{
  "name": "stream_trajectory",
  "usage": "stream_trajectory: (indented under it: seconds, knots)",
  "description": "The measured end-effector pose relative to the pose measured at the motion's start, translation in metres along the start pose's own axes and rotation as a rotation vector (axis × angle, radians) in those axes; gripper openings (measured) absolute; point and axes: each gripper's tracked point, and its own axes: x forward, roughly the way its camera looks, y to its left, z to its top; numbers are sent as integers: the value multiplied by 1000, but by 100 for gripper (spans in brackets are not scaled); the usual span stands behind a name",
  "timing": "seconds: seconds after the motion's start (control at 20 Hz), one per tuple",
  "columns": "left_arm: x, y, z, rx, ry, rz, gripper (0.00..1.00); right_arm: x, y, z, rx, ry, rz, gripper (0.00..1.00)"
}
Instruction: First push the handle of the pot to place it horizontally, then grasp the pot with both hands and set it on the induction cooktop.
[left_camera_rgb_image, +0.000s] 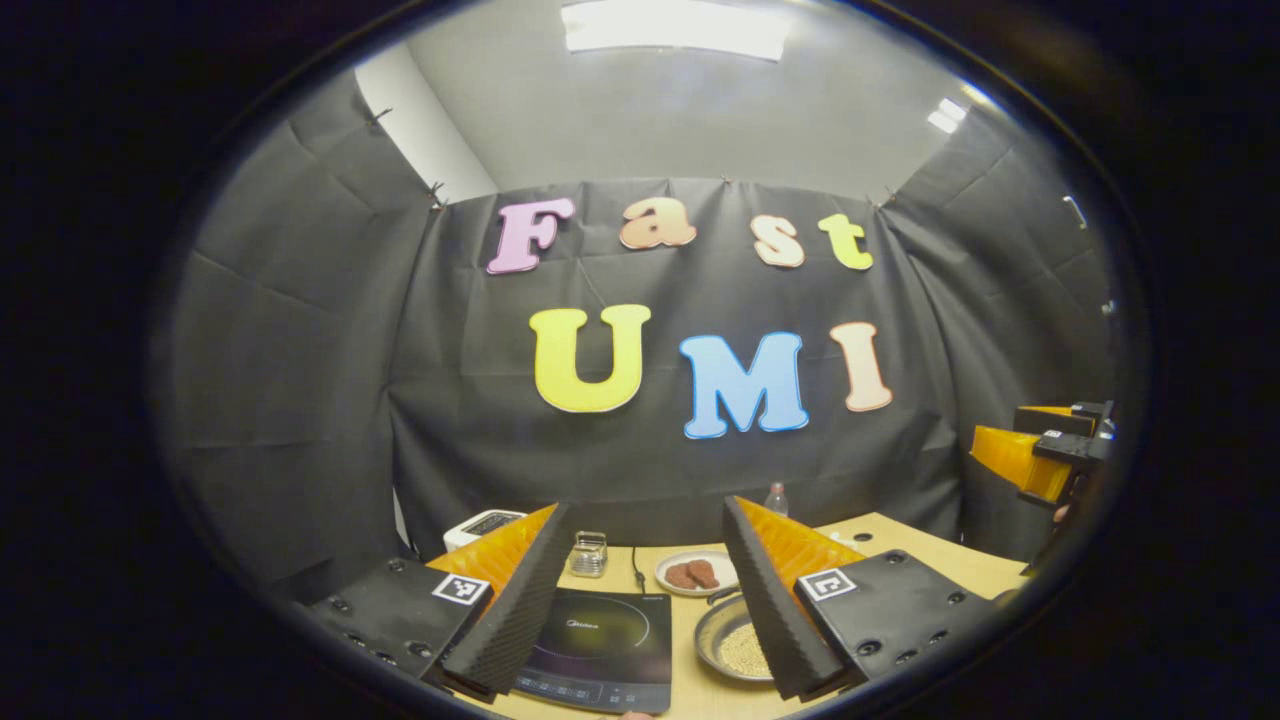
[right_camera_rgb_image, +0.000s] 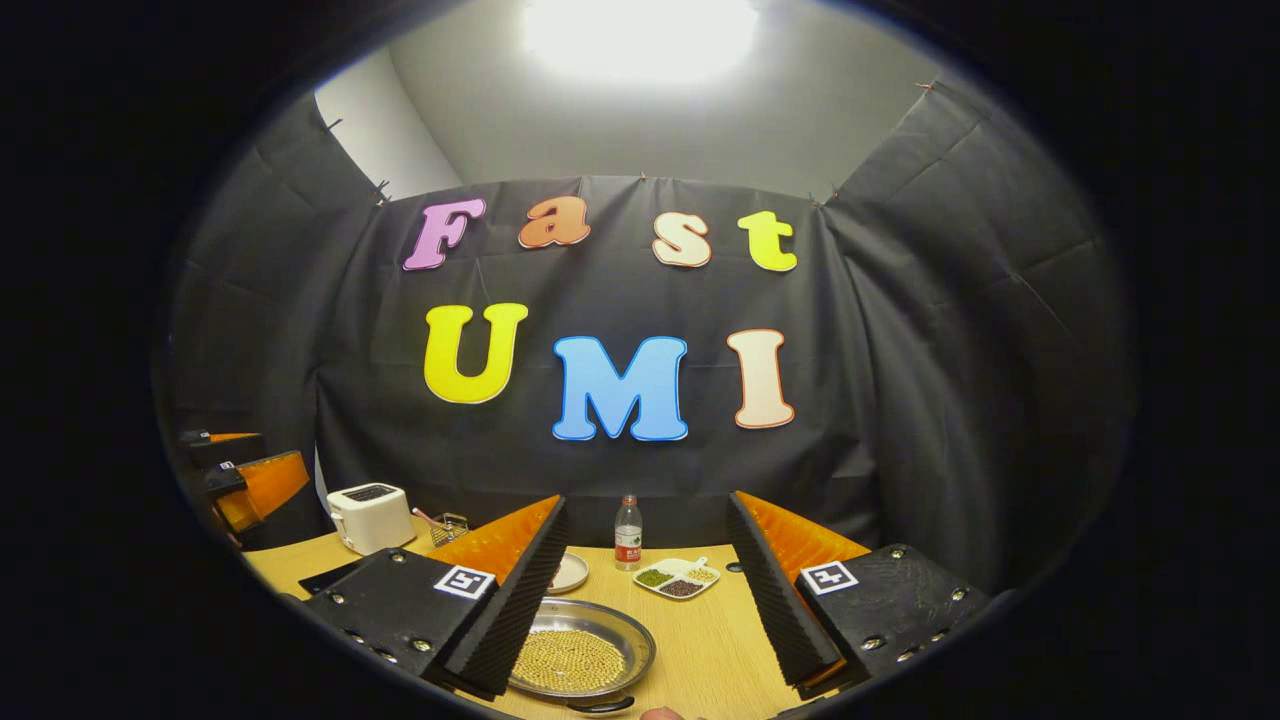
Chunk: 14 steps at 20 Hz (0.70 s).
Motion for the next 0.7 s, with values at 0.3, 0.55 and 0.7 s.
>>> stream_trajectory:
  seconds: [0.3, 0.55, 0.7]
  knots:
    - [-3, 7, -1, -9, -8, 15, 97, 1, 5, 1, -8, 4, 5, 96]
    - [-4, 15, -2, -14, -10, 26, 99, 3, 11, 1, -16, 4, 14, 95]
    - [-6, 20, -3, -15, -9, 33, 97, 3, 16, 0, -16, 11, 21, 95]
